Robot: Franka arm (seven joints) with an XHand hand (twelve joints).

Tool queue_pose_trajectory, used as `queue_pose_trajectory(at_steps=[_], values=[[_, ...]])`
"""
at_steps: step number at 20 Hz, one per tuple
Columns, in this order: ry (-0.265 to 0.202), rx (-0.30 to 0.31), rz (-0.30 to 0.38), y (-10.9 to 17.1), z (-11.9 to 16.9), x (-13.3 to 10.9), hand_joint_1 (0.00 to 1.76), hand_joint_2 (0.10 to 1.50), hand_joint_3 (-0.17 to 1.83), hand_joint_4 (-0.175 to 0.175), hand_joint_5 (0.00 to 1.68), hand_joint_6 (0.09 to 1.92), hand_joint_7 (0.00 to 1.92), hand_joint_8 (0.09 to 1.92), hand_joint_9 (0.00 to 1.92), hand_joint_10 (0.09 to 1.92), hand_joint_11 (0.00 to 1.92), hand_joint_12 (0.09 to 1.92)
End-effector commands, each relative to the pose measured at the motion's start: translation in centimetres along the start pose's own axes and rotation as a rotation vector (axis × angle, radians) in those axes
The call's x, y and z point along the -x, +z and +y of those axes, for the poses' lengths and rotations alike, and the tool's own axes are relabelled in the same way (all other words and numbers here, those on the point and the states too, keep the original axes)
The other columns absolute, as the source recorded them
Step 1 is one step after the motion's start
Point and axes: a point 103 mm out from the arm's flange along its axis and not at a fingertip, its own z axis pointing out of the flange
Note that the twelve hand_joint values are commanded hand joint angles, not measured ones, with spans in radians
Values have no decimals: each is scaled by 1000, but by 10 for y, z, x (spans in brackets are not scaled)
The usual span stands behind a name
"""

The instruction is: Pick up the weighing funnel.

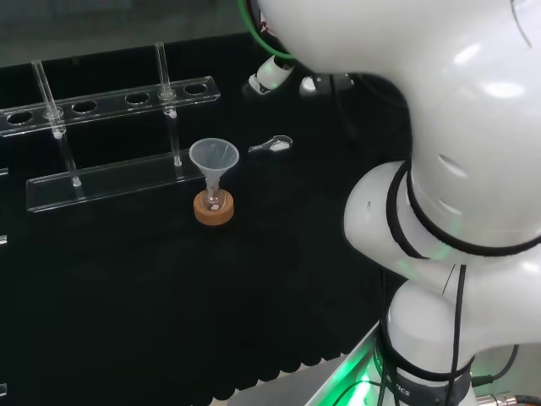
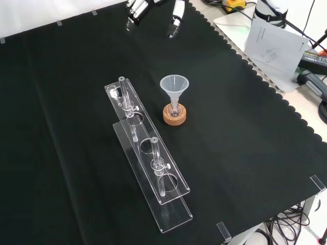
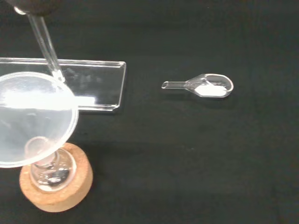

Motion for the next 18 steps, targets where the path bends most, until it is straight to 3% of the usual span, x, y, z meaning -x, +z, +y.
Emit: queue_pose_trajectory(at_steps=[1, 18], values=[[24, -13, -22, 1, 15, 33, 729, 803, 248, -59, 505, 87, 340, 699, 607, 601, 368, 1333], [-33, -74, -57, 61, 90, 46, 803, 684, 428, -57, 536, 87, 366, 695, 626, 567, 381, 1324]])
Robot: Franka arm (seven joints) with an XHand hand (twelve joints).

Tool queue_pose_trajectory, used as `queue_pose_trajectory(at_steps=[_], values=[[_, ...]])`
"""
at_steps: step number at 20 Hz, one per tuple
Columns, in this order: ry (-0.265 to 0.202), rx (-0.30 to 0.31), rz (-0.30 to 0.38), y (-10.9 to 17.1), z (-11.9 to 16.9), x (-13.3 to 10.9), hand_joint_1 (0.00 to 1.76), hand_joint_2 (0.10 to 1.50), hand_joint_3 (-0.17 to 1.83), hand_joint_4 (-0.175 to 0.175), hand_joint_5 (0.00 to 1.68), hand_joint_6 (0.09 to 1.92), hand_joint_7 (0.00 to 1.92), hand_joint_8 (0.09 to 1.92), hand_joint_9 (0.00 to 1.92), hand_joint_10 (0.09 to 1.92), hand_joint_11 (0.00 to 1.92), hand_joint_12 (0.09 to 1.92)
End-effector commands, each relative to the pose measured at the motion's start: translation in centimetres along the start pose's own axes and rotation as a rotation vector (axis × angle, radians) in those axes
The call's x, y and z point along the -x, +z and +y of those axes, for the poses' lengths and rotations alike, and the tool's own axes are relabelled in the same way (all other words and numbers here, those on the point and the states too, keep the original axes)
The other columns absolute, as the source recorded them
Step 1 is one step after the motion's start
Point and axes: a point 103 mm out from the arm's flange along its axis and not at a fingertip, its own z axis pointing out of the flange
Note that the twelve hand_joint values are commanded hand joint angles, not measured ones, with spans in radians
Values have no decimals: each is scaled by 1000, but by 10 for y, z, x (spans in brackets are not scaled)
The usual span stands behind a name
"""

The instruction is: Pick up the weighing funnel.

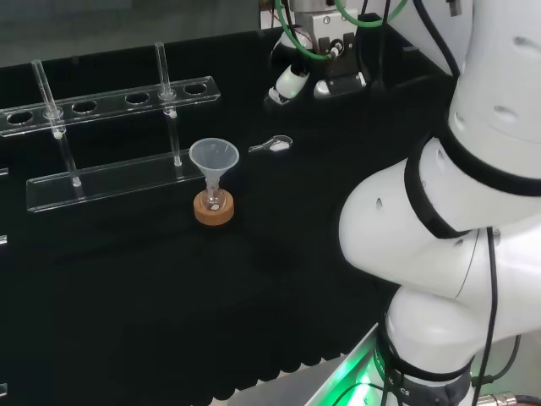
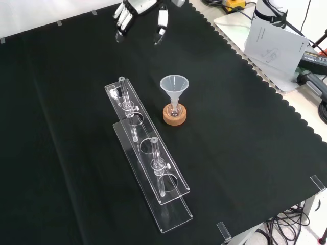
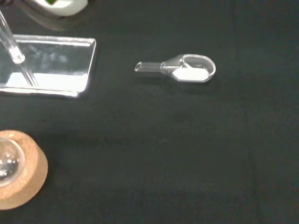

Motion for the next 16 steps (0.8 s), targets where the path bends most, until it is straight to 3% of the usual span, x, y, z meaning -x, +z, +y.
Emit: queue_pose_trajectory(at_steps=[1, 8, 16], values=[[-11, -9, -51, 27, 50, 12, 808, 683, 430, -57, 536, 87, 365, 695, 625, 567, 382, 1324], [-6, -14, -91, 57, 77, 8, 836, 671, 442, -56, 538, 87, 348, 692, 618, 567, 382, 1323], [-6, -28, -136, 72, 97, 14, 841, 665, 455, -51, 550, 87, 342, 695, 612, 569, 382, 1322]])
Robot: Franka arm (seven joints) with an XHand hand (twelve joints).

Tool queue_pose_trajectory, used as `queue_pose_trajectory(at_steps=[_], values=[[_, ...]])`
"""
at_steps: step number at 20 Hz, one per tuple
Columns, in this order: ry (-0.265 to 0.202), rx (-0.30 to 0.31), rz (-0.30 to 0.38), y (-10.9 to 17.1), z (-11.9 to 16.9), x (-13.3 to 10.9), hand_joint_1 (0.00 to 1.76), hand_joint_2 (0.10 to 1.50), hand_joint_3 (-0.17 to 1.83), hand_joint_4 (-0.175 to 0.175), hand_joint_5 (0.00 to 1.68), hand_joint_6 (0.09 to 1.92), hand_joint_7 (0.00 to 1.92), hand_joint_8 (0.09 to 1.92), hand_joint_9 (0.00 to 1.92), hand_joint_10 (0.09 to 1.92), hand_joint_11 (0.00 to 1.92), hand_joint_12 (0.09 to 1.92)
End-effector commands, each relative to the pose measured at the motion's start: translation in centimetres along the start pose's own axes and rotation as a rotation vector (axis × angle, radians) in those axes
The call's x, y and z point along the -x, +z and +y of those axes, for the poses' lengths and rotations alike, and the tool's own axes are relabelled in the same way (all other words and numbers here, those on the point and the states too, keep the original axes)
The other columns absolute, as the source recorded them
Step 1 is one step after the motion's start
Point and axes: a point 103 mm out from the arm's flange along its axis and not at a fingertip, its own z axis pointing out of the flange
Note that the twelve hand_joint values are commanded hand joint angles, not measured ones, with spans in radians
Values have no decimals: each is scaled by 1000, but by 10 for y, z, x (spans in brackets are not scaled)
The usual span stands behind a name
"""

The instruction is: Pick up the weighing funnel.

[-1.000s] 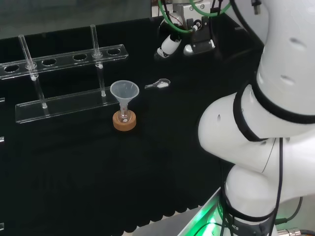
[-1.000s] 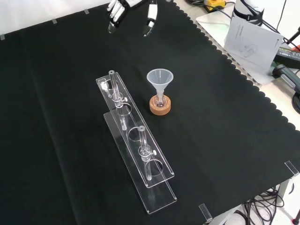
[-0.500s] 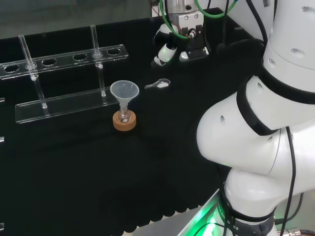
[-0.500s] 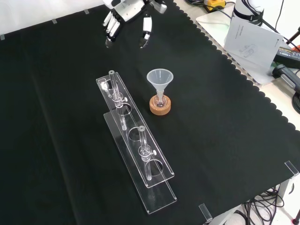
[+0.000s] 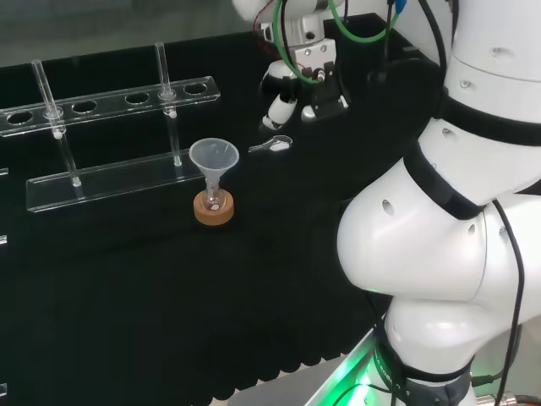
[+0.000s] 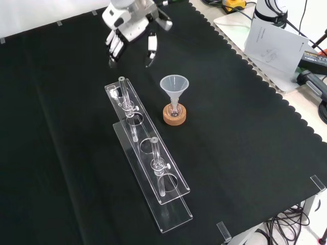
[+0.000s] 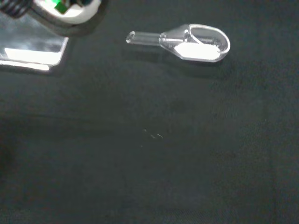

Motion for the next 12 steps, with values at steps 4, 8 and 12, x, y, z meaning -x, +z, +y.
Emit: queue_pose_trajectory(at_steps=[4, 8, 12], values=[[24, 5, -90, 26, 38, 17, 847, 659, 462, -49, 556, 87, 342, 697, 612, 571, 383, 1322], [27, -9, -99, 37, 44, 25, 854, 640, 489, -47, 562, 87, 341, 702, 612, 575, 386, 1318], [33, -19, -87, 44, 49, 33, 855, 632, 506, -46, 565, 87, 341, 704, 612, 578, 387, 1317]])
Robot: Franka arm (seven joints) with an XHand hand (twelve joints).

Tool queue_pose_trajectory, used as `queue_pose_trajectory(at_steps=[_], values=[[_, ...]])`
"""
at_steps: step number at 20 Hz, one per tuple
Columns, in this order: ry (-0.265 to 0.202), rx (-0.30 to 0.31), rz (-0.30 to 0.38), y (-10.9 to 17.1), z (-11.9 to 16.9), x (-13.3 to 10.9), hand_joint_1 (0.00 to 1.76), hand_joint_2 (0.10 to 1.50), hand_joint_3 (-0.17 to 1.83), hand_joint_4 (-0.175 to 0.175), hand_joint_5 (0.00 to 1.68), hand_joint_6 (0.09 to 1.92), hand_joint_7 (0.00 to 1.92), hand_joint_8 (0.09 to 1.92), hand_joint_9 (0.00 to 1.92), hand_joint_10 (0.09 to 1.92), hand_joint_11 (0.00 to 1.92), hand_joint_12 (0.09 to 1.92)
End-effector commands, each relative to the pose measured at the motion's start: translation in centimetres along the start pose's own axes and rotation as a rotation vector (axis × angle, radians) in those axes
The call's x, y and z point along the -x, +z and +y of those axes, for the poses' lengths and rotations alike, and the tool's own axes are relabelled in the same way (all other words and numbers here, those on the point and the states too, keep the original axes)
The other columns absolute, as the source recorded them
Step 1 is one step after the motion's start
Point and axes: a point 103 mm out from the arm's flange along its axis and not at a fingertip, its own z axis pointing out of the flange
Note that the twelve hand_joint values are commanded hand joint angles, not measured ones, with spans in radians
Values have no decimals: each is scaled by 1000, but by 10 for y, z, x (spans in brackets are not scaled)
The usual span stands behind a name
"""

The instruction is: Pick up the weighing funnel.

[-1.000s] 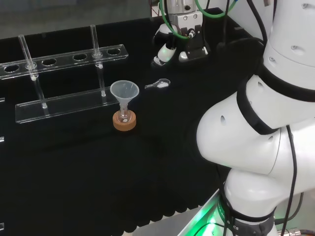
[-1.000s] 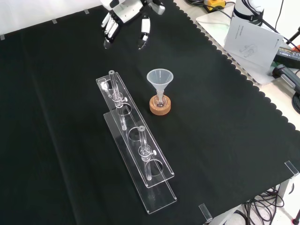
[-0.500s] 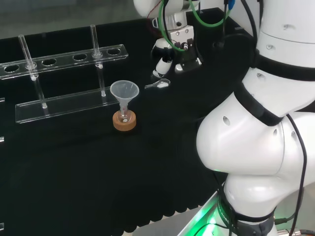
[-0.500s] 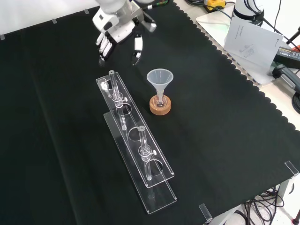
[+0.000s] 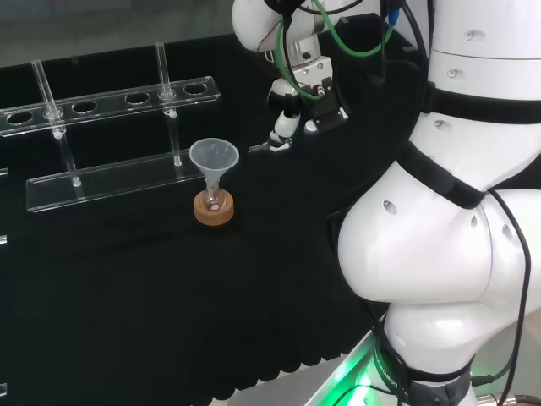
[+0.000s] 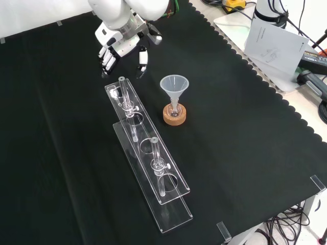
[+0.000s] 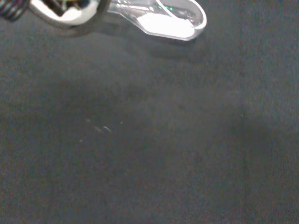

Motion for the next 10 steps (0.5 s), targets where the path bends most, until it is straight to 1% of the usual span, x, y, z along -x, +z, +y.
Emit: queue_pose_trajectory(at_steps=[1, 10], values=[[5, -3, -1, 9, 10, 9, 855, 631, 508, -46, 567, 87, 343, 705, 613, 578, 388, 1317], [4, -14, 8, 20, 24, 15, 855, 628, 520, -41, 582, 87, 363, 709, 620, 579, 406, 1312]])
